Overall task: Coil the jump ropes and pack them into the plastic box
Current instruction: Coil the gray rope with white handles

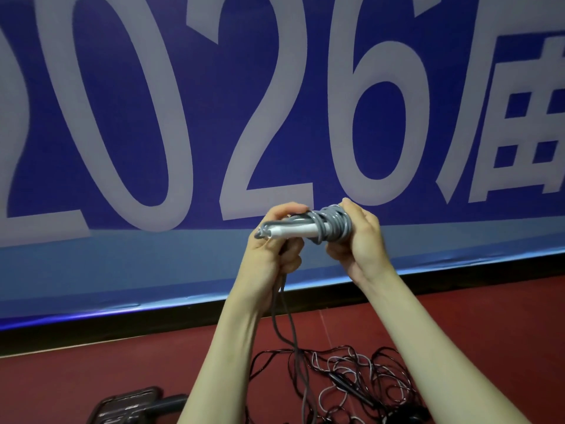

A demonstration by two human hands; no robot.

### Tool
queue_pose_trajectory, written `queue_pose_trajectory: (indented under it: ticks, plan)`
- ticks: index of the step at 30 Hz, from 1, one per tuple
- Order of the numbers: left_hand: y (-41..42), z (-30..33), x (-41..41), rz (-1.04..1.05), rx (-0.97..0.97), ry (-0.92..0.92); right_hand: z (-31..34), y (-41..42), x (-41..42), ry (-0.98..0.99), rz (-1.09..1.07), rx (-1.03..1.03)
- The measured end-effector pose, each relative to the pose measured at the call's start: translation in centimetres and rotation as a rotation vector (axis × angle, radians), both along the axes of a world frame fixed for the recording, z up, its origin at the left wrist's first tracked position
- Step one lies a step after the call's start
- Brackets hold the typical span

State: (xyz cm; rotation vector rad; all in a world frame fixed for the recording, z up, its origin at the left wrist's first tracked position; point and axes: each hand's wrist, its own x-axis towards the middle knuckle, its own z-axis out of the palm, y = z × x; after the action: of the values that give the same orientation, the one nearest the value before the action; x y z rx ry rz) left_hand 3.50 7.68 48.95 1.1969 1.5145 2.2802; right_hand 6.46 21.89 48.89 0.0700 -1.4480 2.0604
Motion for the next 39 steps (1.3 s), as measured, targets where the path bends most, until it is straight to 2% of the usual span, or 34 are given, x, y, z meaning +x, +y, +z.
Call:
queue_pose_trajectory:
  ticks: [4,9,12,16,22,29,33,39]
  plan:
    - [-0.5,0.4,-0.3,-0.070,0.016,0.043,0.2,-0.8,-0.2,0.046,-0.074,-0.078]
    - [-0.3,0.2,-0.4,-0.074,0.126,-0.017,0.1,-2.0,-0.4,0.124,-0.330,0.103]
    - [0.3,0.5,-0.4,0.118,0.123,-0.116,-0.3,-2.7,-0.6,0.221,-0.543,0.305]
    - [1.4,0.5,0.0,0.282,-0.039,-0.176,-0.8,-3.1,-0.5,0.363,-0.698,0.491]
    - [2.1,-0.1,-0.1,0.258,-0.119,-0.182,-1.1,-3.1,-0.7,0.406,-0.739,0.651]
    - [1.4,-0.6,-0.7,0.181,-0.368,-0.245,-1.9,-2.6,-1.4,0.387,-0.750,0.803]
    - [1.3,-0.4,-0.5,0.179,-0.399,-0.231,-2.0,-2.8,-1.3,0.386,-0.746,0.790]
    - [1.6,0.5,0.1,0.329,-0.400,-0.092,-1.9,-2.9,-1.1,0.371,-0.745,0.706]
